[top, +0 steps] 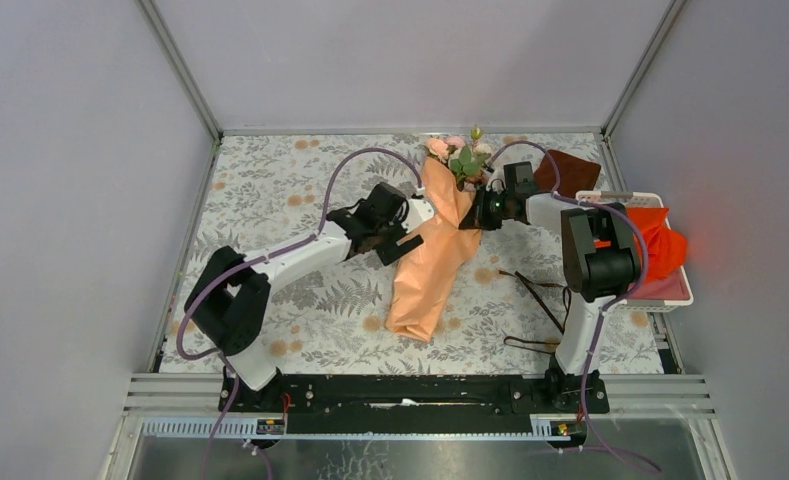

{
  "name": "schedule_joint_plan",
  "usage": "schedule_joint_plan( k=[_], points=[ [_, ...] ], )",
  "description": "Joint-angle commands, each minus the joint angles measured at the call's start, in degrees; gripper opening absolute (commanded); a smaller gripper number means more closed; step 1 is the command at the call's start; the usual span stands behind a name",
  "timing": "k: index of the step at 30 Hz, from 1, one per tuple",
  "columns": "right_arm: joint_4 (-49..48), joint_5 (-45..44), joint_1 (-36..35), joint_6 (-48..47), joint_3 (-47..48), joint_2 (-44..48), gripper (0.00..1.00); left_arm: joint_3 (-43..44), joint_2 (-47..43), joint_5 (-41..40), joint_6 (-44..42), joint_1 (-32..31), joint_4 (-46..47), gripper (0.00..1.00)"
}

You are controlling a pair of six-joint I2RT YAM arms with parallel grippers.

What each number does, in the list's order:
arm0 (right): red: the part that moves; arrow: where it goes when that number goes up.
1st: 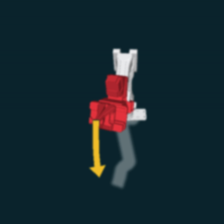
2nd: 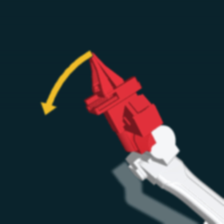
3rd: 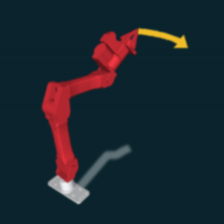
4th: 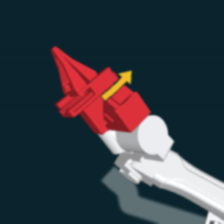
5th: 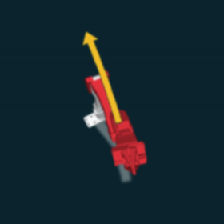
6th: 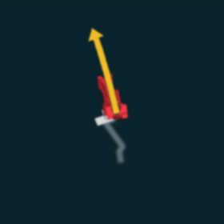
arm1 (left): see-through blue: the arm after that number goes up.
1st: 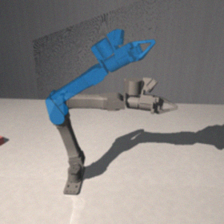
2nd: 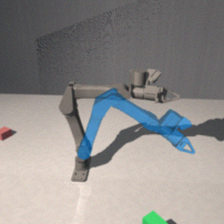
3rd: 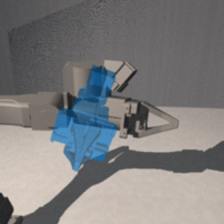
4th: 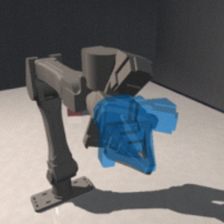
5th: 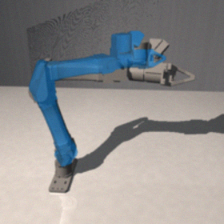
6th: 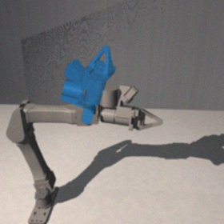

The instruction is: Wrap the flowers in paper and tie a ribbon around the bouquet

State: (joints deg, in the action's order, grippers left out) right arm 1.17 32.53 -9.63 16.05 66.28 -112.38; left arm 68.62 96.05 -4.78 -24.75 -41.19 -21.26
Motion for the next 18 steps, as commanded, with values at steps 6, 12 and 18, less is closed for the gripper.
schedule_joint_plan(
  k=[6, 12, 18],
  points=[
    [4.88, 1.89, -1.94, -2.87, 7.11, -2.62, 0.0, -6.96, -1.7, 7.49, -2.41, -2.79, 5.3, 0.93],
    [1.95, 2.34, -2.77, 2.98, 5.59, -1.02, 0.0, -0.18, -4.06, 7.68, 3.82, -6.36, 3.14, 0.96],
    [-2.79, 0.63, -3.02, 12.69, 3.49, 0.63, 0.0, 4.44, 2.25, -0.64, 6.05, -13.64, 4.82, 0.99]
  ],
)
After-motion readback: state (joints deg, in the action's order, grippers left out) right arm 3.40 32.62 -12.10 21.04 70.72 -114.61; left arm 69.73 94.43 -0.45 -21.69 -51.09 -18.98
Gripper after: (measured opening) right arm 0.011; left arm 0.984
